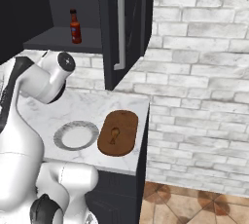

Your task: Pick the chicken drumstick from the plate and place it on the cutting board. Then pick the condiment bottle from the cabinet and place it next to the cutting board.

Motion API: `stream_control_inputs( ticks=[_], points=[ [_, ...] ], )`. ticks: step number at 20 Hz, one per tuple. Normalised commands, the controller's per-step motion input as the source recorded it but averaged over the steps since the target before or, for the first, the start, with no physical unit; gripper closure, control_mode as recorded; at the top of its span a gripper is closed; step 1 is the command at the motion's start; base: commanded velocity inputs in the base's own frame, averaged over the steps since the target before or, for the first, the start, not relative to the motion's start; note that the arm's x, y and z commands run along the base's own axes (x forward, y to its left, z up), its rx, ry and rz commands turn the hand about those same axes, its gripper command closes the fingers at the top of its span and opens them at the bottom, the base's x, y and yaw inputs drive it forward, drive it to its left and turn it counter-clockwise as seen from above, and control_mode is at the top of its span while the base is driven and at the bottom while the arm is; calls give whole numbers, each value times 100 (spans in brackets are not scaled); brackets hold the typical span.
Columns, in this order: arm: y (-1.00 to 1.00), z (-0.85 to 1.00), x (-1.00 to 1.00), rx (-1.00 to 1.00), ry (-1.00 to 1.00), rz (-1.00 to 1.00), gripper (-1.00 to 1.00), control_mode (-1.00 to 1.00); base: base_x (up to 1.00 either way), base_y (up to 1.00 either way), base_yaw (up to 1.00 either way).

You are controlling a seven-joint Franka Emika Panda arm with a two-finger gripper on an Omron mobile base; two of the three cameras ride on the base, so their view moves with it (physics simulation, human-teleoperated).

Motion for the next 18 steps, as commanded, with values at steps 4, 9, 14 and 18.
stream_control_inputs(
  ticks=[4, 9, 14, 18],
  points=[
    [-13, 25, 0, 9, 0, -1, -100, -100, 0, 0, 0],
    [-2, 5, 8, 11, 0, 0, -100, -100, 0, 0, 0],
    [-1, 3, 15, 12, 0, 0, -100, -100, 0, 0, 0],
    [-8, 16, 9, 7, 0, 0, -100, -100, 0, 0, 0]
  ],
)
